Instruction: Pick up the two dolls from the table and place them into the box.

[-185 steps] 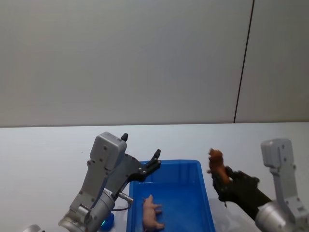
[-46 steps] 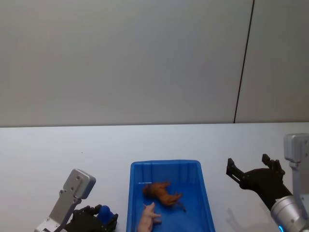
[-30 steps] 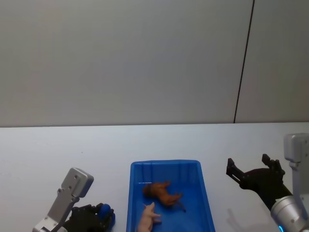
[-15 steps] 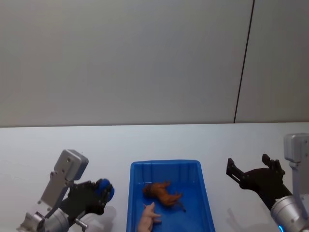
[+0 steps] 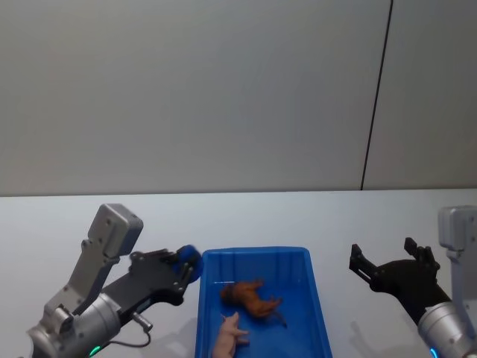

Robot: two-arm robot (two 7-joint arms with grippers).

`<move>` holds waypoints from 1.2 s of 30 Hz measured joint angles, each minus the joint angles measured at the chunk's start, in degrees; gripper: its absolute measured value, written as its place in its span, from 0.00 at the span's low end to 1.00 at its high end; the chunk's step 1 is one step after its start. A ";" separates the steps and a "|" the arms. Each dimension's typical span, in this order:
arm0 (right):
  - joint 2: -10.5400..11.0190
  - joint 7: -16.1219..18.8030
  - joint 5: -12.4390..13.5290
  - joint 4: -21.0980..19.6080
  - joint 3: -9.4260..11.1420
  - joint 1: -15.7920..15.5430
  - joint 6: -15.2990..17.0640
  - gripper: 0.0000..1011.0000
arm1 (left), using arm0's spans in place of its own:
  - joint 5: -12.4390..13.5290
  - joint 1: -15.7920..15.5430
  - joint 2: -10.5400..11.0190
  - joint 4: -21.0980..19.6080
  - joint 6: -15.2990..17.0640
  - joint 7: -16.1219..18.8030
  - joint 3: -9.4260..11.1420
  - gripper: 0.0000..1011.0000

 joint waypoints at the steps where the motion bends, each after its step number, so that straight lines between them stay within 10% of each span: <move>1: 0.00 0.00 0.00 0.00 0.00 0.00 0.00 0.99 | -0.15 -0.15 -0.12 -0.06 -0.22 -0.47 0.01 0.13; 27: 0.00 0.00 0.00 0.00 0.00 0.00 0.00 0.99 | -5.22 -3.83 -4.95 0.68 -4.85 -14.85 2.78 0.90; 36: 0.00 0.00 0.00 0.00 0.00 0.00 0.00 0.99 | -5.73 -4.18 -5.55 0.81 -5.19 -16.22 3.15 0.99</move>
